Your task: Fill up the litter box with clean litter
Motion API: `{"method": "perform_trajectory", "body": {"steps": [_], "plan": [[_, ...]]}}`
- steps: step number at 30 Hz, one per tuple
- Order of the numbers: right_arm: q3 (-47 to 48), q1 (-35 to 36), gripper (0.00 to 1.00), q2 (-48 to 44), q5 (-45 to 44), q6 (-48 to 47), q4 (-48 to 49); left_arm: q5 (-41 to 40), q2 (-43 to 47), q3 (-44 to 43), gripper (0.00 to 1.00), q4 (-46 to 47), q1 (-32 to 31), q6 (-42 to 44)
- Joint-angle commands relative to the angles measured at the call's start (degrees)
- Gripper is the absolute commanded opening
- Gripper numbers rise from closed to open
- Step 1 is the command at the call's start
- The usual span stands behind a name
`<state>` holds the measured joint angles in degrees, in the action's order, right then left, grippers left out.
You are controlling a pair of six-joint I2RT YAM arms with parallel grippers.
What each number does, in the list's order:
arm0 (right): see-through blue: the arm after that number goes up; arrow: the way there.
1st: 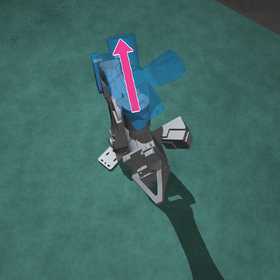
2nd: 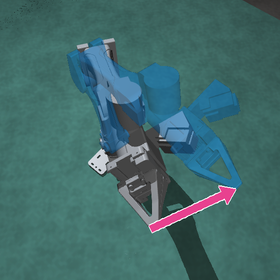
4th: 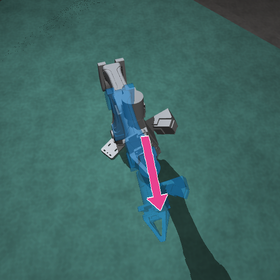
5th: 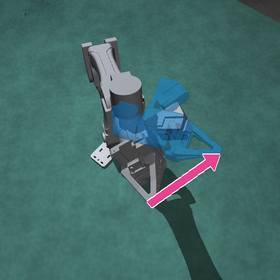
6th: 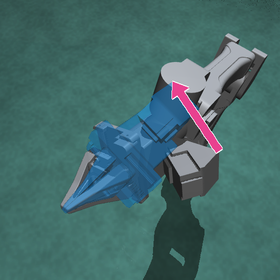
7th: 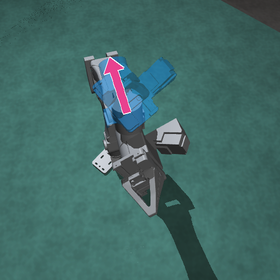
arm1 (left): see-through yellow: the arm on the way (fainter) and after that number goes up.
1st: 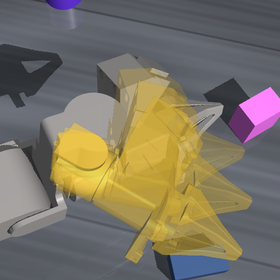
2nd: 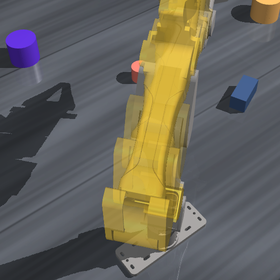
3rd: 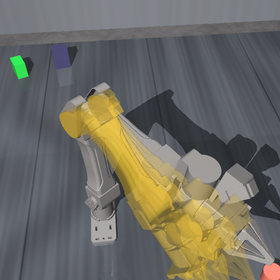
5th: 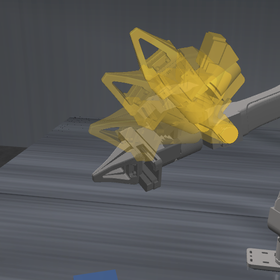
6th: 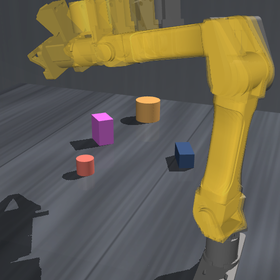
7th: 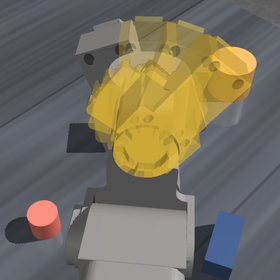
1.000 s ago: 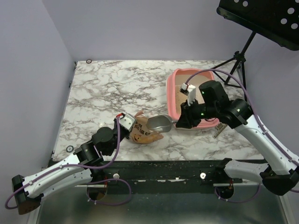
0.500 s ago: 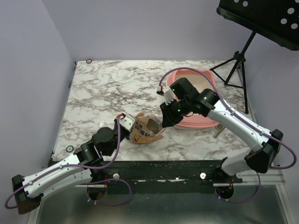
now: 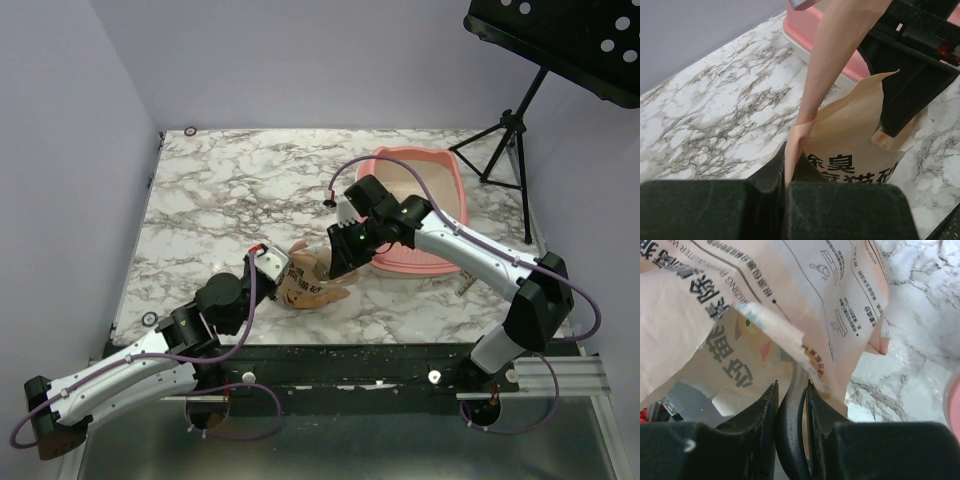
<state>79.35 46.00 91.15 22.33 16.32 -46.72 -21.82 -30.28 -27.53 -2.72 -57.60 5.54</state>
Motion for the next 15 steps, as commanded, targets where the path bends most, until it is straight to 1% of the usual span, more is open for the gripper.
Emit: {"method": "perform_trajectory", "body": {"steps": [1, 5, 8, 11, 15], "plan": [[-7.18, 0.14, 0.00, 3.86, 7.27, 3.63, 8.99, -1.03, 1.46, -2.97, 0.00, 4.13, 0.12, -0.09], [-12.37, 0.06, 0.00, 1.49, 12.64, 7.58, 19.36, -1.03, 1.19, -2.97, 0.00, 4.13, 0.04, 0.00], [-15.10, 0.14, 0.00, -0.36, 15.72, 10.05, 25.08, -0.59, 0.66, -2.97, 0.00, 4.13, 0.12, 0.00], [-17.91, 0.06, 0.00, -3.08, 15.91, 12.77, 30.44, -0.41, 0.23, -2.97, 0.00, 4.22, 0.12, 0.00], [-21.07, -0.03, 0.00, -7.21, 13.89, 15.49, 35.37, -0.41, -0.04, -2.79, 0.00, 4.22, 0.04, 0.26]]}}
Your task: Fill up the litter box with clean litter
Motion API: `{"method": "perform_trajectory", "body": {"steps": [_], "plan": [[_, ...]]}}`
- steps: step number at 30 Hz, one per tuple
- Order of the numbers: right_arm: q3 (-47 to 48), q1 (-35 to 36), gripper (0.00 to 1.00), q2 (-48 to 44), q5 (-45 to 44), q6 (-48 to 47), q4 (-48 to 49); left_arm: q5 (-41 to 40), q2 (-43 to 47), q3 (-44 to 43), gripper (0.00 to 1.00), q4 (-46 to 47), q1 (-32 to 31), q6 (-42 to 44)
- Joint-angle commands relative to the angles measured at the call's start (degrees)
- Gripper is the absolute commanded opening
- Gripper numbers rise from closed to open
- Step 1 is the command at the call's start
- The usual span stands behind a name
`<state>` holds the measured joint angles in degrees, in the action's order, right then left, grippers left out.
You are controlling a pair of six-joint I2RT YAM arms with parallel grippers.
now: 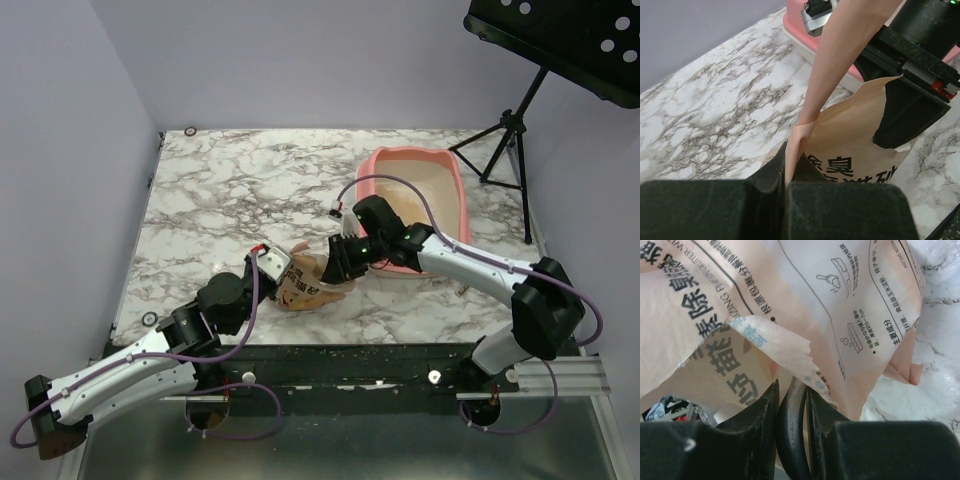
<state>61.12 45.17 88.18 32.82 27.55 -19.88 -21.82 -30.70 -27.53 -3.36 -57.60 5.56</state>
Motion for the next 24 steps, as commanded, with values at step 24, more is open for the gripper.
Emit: {"method": "perform_trajectory", "body": {"steps": [24], "plan": [[-19.98, -1.31, 0.00, -24.01, 2.87, 19.64, 25.41, 1.52, 0.99, -2.09, 0.00, 5.99, 0.12, 1.29]]}}
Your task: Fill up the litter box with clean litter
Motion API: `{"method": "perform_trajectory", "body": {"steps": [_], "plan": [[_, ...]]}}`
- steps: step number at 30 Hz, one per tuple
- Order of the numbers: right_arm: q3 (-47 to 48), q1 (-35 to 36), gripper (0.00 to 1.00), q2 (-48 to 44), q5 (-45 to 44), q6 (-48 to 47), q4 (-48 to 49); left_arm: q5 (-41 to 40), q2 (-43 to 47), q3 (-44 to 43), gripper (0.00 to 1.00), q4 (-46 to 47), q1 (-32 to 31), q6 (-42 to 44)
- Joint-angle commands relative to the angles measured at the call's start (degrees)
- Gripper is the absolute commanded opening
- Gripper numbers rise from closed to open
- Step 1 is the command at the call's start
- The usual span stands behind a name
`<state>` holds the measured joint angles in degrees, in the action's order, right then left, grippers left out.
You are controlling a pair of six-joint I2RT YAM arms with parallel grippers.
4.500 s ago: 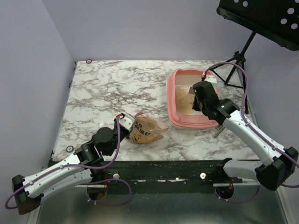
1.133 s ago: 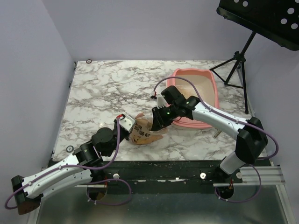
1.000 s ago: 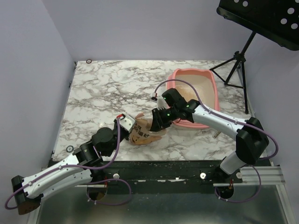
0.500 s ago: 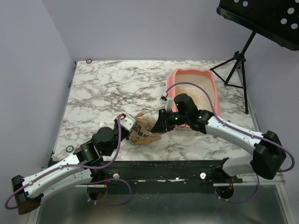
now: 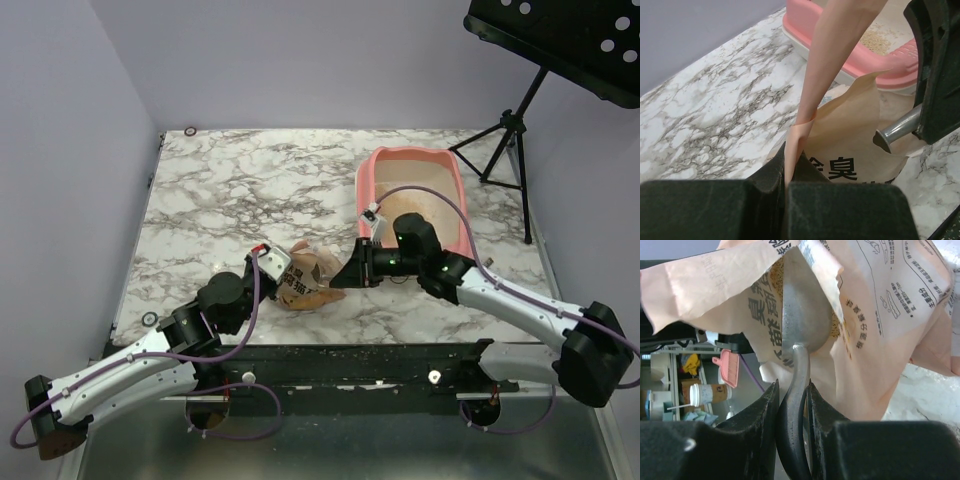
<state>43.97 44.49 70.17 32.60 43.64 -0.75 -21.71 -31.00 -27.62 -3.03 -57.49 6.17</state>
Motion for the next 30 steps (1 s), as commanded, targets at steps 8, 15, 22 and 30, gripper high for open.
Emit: {"method": "perform_trajectory", "body": {"steps": [8, 15, 22, 30], "plan": [[-11.09, -1.69, 0.00, -14.70, 0.72, 9.44, 8.75, 5.62, 3.05, -1.04, 0.00, 7.33, 0.01, 1.03], [-18.56, -2.39, 0.00, -21.73, -3.68, 19.72, 11.21, 8.71, 4.37, 0.19, 0.00, 8.65, 0.01, 1.65], [-21.90, -2.74, 0.00, -27.54, -7.29, 26.67, 11.39, 6.43, 2.71, 0.28, 0.00, 8.92, 0.01, 2.00], [-26.47, -3.01, 0.00, -35.27, -10.10, 34.23, 11.30, 4.75, 1.56, 0.37, 0.00, 8.91, 0.01, 2.44]]}}
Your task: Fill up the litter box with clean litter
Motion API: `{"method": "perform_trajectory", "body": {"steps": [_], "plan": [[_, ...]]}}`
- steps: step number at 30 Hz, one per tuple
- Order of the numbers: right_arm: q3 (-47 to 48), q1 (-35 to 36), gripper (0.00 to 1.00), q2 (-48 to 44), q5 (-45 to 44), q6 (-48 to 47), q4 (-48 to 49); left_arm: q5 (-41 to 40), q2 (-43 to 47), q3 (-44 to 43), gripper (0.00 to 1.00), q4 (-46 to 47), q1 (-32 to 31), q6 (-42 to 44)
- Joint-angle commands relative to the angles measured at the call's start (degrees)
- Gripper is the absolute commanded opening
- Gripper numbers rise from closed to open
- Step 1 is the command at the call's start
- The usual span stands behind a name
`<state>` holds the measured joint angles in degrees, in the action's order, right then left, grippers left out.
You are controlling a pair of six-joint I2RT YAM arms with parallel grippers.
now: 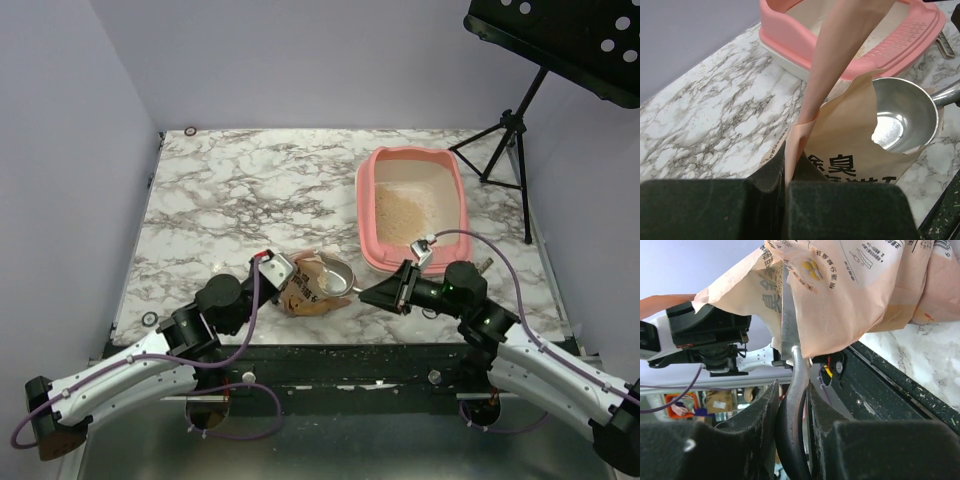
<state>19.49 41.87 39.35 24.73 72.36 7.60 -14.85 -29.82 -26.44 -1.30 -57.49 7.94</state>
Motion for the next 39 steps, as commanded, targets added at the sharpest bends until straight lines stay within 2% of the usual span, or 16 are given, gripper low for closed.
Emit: {"method": "perform_trajectory", "body": {"steps": [1, 5, 12, 16, 25, 31, 39], "plan": [[-2.34, -0.38, 0.00, -5.59, -2.67, 6.30, 2.78, -2.11, 0.29, -0.72, 0.00, 7.19, 0.01, 0.67], [-1.12, -0.38, 0.00, -8.85, -4.08, 6.13, -0.11, -1.50, -0.50, -0.90, 0.00, 7.45, 0.01, 0.58], [1.70, -0.38, 0.00, -9.29, -4.78, 3.84, -6.53, -0.80, -4.01, -1.51, 0.00, 7.63, -0.25, -0.21], [0.64, -0.38, 0.00, -11.83, -5.83, 4.02, -7.51, 0.26, -5.94, -1.78, 0.00, 8.15, -0.78, -0.83], [-1.38, -0.38, 0.00, -20.53, -8.82, 4.90, -17.08, 1.93, -9.64, -1.95, 0.00, 10.18, -2.53, -2.58], [-1.82, -0.47, 0.00, -26.69, -10.49, 4.90, -24.72, 0.00, -7.98, -1.51, 0.00, 10.53, -2.62, -2.23], [-2.26, -0.38, 0.00, -32.32, -9.79, 5.34, -26.32, -4.92, -3.84, -0.72, 0.00, 10.97, -2.62, -0.56]]}}
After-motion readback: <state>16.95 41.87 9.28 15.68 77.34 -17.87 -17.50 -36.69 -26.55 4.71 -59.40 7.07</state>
